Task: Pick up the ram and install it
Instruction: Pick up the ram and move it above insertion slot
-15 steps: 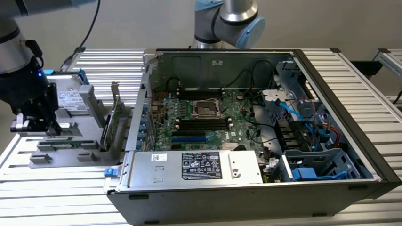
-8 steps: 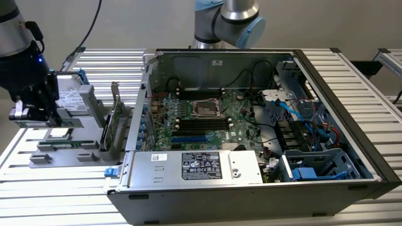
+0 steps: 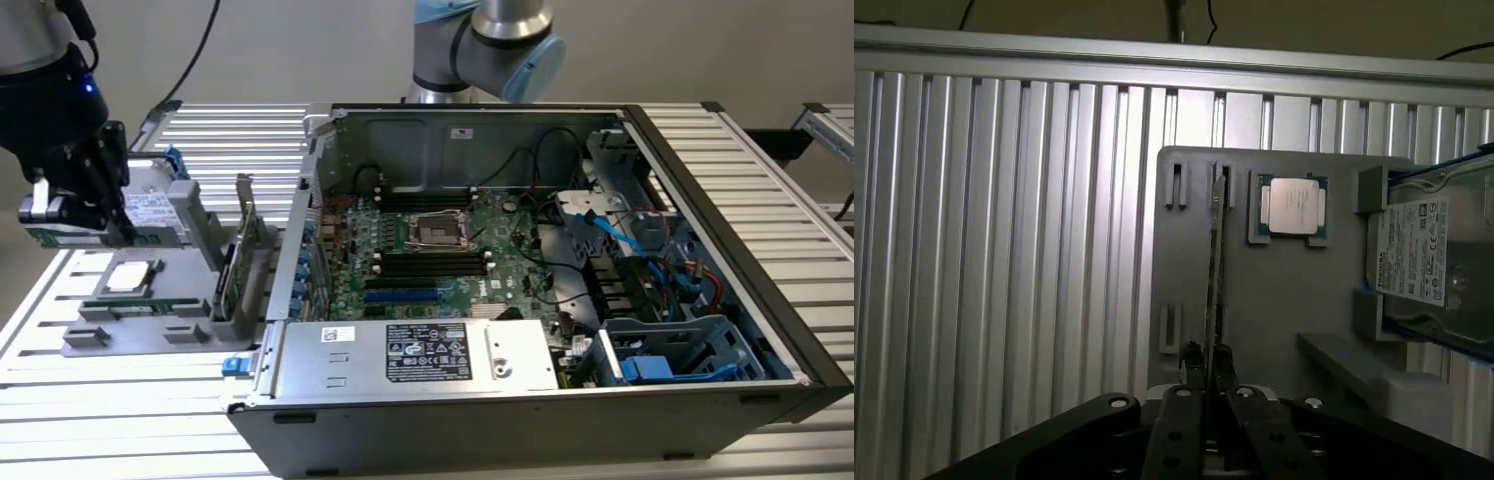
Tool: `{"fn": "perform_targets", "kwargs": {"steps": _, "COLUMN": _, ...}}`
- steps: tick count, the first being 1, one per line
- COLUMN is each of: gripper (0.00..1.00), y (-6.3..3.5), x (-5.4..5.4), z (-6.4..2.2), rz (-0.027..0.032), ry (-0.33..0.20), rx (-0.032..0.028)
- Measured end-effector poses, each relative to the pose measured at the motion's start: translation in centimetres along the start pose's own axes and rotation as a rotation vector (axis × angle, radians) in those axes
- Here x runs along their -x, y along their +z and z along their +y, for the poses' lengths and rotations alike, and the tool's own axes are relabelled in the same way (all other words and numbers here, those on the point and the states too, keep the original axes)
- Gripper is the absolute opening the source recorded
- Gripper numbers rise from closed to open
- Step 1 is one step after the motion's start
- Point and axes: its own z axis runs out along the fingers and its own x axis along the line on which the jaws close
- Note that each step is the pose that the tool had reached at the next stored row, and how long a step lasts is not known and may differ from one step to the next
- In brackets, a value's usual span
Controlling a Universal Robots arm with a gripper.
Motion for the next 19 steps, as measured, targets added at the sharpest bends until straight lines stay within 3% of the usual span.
{"fn": "perform_targets", "kwargs": {"steps": 9, "gripper": 0.14, "y": -2.94, "x": 0.6, "z": -1.66, "rz": -0.0001, "ry": 0.000, "rx": 0.0002}}
{"fn": "perform_targets", "kwargs": {"steps": 19, "gripper": 0.14, "y": -4.61, "x": 1.1, "z": -4.29, "rz": -0.0019, "ry": 0.000, "rx": 0.0002}}
